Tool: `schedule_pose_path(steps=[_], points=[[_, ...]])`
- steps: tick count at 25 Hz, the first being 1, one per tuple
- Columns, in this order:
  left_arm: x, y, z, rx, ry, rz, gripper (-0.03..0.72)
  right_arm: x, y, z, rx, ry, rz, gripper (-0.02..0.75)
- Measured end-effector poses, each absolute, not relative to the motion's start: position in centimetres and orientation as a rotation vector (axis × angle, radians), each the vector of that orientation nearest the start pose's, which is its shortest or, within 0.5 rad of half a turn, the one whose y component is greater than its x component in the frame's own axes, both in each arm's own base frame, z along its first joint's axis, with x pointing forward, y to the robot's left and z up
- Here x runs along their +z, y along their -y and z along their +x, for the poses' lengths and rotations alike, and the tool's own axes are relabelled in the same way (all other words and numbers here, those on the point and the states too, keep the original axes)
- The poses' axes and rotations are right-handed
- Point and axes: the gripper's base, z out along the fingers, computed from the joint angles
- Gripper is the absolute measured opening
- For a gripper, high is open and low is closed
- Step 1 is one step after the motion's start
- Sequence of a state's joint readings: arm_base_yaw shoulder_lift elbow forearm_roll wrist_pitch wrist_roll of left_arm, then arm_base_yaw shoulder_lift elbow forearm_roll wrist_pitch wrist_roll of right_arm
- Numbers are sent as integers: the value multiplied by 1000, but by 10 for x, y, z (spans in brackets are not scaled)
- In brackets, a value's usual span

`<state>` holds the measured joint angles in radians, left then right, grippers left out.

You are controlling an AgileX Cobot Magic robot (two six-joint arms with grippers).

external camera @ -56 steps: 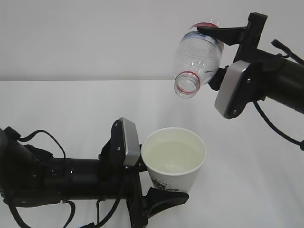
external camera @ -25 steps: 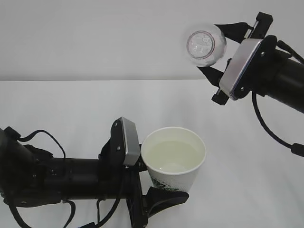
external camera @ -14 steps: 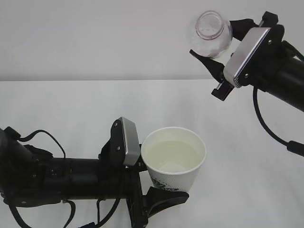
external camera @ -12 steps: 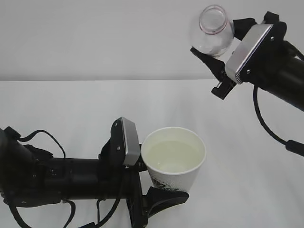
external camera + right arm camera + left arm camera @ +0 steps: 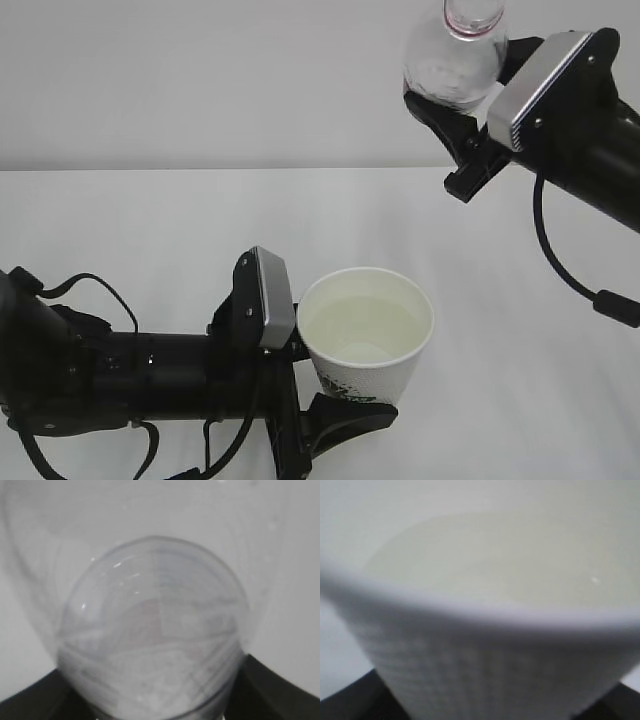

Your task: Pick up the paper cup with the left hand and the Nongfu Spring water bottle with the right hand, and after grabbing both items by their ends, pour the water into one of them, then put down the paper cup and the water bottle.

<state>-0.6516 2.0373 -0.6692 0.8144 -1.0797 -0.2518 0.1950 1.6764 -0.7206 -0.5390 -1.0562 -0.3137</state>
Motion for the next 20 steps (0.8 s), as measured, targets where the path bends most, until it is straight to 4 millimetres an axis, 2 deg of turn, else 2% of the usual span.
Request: schedule_pose_path(steps=[20], points=[[98,240,218,-963,-1540,1232,546,229,-99,317,171,-1323,-707,476]])
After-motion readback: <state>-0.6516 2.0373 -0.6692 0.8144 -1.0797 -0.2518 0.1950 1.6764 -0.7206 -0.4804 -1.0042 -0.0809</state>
